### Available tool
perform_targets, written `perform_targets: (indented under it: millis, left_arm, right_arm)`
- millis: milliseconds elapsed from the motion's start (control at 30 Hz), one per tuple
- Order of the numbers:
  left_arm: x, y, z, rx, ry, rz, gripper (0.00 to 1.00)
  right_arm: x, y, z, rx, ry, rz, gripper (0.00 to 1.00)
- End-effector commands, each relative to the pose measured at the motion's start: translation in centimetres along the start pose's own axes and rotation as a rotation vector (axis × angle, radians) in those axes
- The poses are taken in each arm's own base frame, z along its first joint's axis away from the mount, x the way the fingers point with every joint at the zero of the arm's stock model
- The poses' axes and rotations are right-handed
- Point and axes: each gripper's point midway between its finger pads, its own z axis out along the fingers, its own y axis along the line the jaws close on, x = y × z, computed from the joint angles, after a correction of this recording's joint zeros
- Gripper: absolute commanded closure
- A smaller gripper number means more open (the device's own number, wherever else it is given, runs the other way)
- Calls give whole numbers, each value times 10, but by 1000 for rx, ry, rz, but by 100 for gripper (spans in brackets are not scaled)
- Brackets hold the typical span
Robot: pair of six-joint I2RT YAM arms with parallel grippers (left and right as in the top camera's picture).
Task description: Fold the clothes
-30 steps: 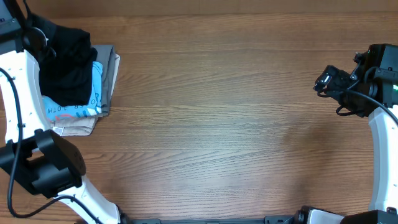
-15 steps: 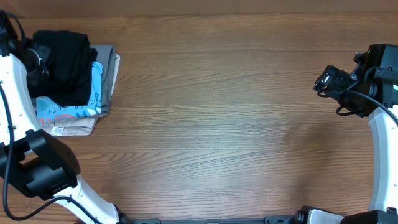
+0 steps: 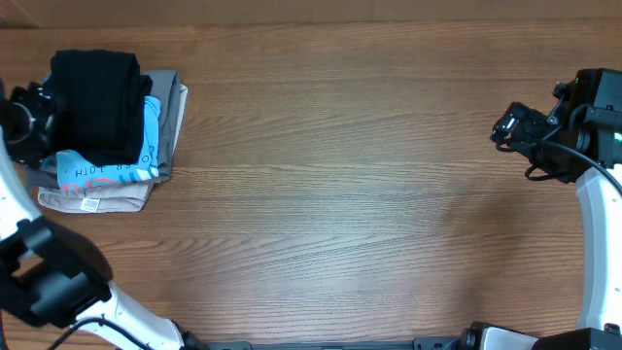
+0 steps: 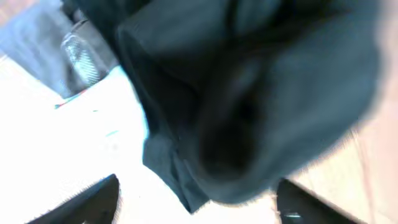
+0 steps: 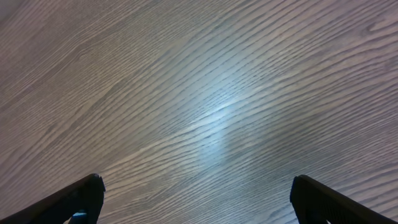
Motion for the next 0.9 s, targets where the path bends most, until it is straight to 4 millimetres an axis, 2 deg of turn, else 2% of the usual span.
perform_targets:
  millis: [0,100,133,200,400,567,767,867]
  left_arm:
    - [12,-41,-47,218,-13,207,44]
    - [19,-51,-48,274,16,232,76]
    - [18,-52,-47,274,12,236,84]
    - [17,-54,-45,275,0,271,94]
    - [0,-40,-19,179,-52,346,96]
    - [0,-29,11,142,0,340,96]
    - [-4,1,52,13,52,315,96]
    - [-4,1,56,15,60,313,96]
  right_arm:
    - [-2,-1,-1,7,-9,3,0]
    - [-2,-1,-1,7,-9,3,0]
    - [-2,-1,-1,7,-9,3,0]
    - [-2,-1,-1,7,-9,4,0]
    - [-2,-1,-1,7,-9,4,0]
    - [-2,-1,-1,7,-9,4,0]
    - [-2,-1,-1,7,-9,3,0]
    - [-2,-1,-1,7,-9,3,0]
